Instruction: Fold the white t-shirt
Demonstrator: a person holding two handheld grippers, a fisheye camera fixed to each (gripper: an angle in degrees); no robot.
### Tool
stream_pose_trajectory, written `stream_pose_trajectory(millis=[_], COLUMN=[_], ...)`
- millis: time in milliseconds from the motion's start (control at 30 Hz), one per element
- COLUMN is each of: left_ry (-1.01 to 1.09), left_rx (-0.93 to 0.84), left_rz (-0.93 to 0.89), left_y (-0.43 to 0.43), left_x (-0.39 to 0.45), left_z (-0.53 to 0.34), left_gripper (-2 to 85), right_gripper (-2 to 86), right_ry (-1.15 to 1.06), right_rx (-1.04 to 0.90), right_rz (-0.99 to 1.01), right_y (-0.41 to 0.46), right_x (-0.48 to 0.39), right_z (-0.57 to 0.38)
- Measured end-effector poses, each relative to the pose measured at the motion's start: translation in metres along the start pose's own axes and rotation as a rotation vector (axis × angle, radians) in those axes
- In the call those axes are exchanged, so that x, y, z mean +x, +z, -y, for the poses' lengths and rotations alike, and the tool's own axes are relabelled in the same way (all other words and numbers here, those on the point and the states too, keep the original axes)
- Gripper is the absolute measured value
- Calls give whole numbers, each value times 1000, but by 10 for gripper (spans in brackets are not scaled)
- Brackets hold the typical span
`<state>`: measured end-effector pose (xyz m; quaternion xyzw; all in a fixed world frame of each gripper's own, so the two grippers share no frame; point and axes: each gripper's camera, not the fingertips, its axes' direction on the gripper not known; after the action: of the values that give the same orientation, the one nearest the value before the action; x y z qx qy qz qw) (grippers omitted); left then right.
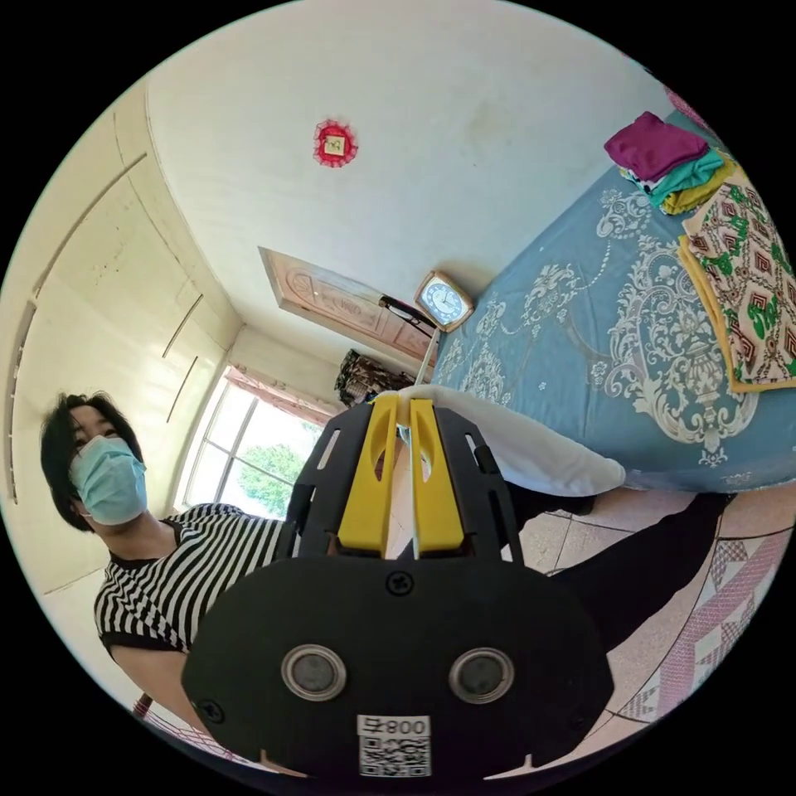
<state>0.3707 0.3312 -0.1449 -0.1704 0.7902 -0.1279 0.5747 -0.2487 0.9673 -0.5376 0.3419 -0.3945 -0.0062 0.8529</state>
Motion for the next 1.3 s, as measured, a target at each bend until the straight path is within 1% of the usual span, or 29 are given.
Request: stream_pose_trajectory(millis=[33, 133, 200, 233, 300, 333, 400, 467, 533, 600, 633, 700, 733, 767, 800, 833, 867, 900, 933, 967, 1000, 1067, 1133, 1300], left_ry=[-14, -27, -8, 11, 65, 125, 233, 380, 439, 457, 443, 400, 362, 319, 285, 201, 112, 71, -3, -35, -40, -20, 7, 26], left_rx=[-20, -38, -39, -32, -30, -22, -22, -23, -23, -37, -47, -75, -91, -123, -139, -175, -213, -230, -266, -281, -281, -291, -305, -307], left_rz=[17, 20, 19, 14, -13, -30, -64, -69, -53, -41, -40, -27, -1, 51, 80, 129, 168, 183, 204, 189, 180, 135, 137, 141], left_y=[18, 66, 99, 122, 159, 184, 221, 267, 298, 328, 348, 376, 396, 415, 424, 440, 454, 459, 467, 472, 474, 477, 477, 467], left_x=[-14, -45, -57, -61, -59, -51, -34, -17, -20, -39, -60, -104, -139, -177, -197, -240, -282, -302, -336, -358, -366, -382, -388, -398], left_z=[18, 76, 122, 154, 205, 238, 282, 329, 353, 372, 381, 394, 400, 404, 405, 406, 403, 402, 397, 393, 391, 390, 393, 391], left_gripper=[29, 30, 30, 30, 30, 30, 30, 31, 31, 31, 31, 30, 31, 31, 31, 32, 32, 33, 34, 35, 35, 39, 40, 40], right_gripper=[20, 19, 18, 18, 18, 18, 18, 18, 18, 19, 19, 20, 20, 20, 20, 20, 20, 21, 22, 22, 24, 26, 30, 48], right_ry=[12, 34, 15, 3, -60, -83, -187, -262, -320, -334, -328, -253, -225, -159, -81, -37, 61, 152, 195, 261, 278, 263, 234, 193], right_rx=[1, -2, -1, 2, 41, 50, 101, 135, 164, 188, 189, 192, 190, 188, 182, 177, 172, 155, 133, 91, 97, 147, 183, 207], right_rz=[-5, -40, -65, -67, -67, -64, -79, -110, -168, -262, -283, -371, -392, -430, -467, -479, -504, -538, -560, -599, -603, -560, -543, -689], right_y=[-3, -19, -33, -37, -63, -71, -103, -127, -146, -166, -169, -180, -181, -184, -184, -184, -182, -178, -174, -166, -163, -166, -170, -160], right_x=[5, 23, 27, 26, 9, 2, -33, -58, -72, -63, -56, -2, 16, 58, 104, 129, 179, 224, 245, 280, 300, 314, 316, 297], right_z=[12, 89, 175, 199, 299, 324, 413, 469, 510, 550, 557, 581, 585, 592, 597, 598, 598, 595, 594, 590, 585, 579, 575, 558])
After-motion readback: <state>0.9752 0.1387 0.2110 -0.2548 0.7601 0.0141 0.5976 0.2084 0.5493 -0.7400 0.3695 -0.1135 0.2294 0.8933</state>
